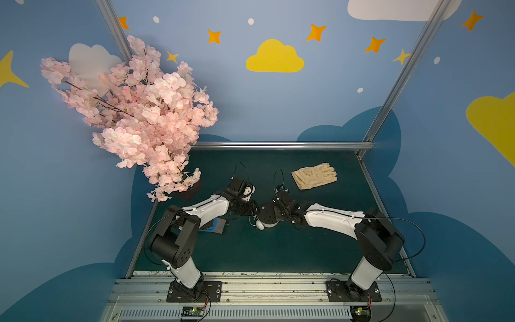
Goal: Remove the battery from the alarm
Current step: Remove the cover from the alarm.
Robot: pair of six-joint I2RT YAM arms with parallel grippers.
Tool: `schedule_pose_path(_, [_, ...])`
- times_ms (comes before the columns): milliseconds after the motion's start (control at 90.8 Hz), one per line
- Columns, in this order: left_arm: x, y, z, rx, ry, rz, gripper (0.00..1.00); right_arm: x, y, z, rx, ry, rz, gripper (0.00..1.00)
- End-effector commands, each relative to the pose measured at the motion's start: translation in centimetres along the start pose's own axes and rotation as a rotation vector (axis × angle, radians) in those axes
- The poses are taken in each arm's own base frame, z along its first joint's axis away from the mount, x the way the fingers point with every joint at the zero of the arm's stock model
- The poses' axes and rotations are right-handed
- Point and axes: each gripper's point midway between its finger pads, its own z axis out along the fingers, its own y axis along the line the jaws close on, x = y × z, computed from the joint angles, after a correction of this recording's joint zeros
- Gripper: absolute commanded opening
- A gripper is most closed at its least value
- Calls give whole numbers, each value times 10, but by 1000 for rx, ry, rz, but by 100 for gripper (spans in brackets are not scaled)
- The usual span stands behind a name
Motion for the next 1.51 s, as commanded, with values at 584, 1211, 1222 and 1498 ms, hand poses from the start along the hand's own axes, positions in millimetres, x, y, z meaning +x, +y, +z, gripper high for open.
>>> schedule_pose_path(584, [30, 19, 12, -66, 100, -34, 42, 58, 13, 12, -524, 189, 281, 39])
schedule_pose_path(1211, [2, 3, -63, -140, -55, 4, 62, -33, -90, -112, -190, 73, 218, 66])
schedule_pose_path(1222, [3, 3, -64, -140, -55, 3, 63, -30, -92, -112, -186, 84, 216, 65])
schedule_pose_path(1498, [18, -5, -77, -96, -63, 11, 70, 14, -113, -109, -124, 233, 253, 61])
